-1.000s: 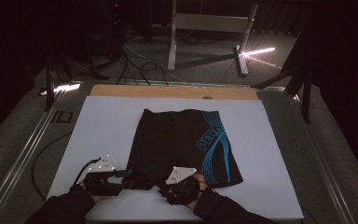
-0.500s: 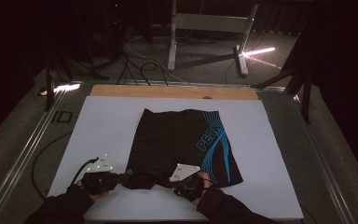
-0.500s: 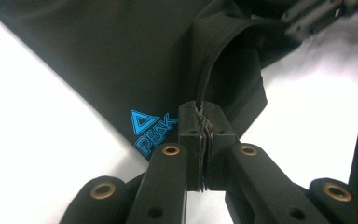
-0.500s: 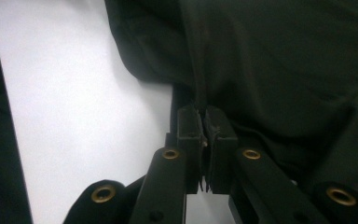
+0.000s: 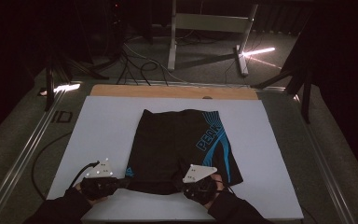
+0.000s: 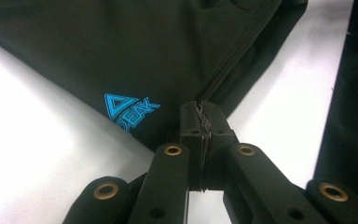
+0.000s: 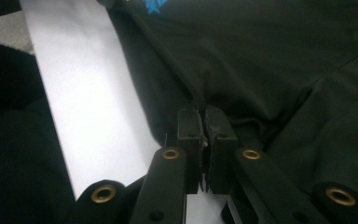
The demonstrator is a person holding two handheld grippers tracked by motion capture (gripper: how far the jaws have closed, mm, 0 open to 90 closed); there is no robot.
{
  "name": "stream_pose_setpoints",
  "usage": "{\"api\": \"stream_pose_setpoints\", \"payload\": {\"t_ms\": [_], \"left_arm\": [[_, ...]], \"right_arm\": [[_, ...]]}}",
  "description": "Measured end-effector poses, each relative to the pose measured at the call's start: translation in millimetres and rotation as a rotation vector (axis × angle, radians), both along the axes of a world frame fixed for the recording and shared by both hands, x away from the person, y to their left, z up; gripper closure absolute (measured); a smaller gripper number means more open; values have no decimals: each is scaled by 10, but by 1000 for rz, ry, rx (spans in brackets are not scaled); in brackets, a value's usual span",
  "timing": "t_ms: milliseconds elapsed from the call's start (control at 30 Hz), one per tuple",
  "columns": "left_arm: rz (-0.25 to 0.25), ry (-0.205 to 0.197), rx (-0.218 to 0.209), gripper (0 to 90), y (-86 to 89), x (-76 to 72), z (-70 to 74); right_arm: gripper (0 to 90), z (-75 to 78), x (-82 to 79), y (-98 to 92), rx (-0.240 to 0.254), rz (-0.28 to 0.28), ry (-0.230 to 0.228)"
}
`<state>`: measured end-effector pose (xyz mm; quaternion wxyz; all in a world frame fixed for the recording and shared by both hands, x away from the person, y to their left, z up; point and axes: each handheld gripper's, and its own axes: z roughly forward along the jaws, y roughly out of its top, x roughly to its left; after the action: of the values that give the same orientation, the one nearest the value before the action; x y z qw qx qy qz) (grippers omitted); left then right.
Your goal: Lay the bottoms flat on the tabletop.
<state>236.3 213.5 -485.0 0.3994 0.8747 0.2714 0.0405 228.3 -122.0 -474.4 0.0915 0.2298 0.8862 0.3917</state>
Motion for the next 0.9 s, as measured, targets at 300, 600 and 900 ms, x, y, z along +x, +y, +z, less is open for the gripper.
{"api": "stream_pose_setpoints", "payload": {"t_ms": [300,600,900], "left_arm": [[-52,33,19,897,9,-99,-26],[-80,44,47,893,-17,-111,-84],[-88,22,82,892,-44,-119,-106]], "right_arm": [[871,-133,-100,16,-36,21,54],[870,-225,-117,-57,-38,32,88],[869,-268,-111,-52,-51,43,92]]}}
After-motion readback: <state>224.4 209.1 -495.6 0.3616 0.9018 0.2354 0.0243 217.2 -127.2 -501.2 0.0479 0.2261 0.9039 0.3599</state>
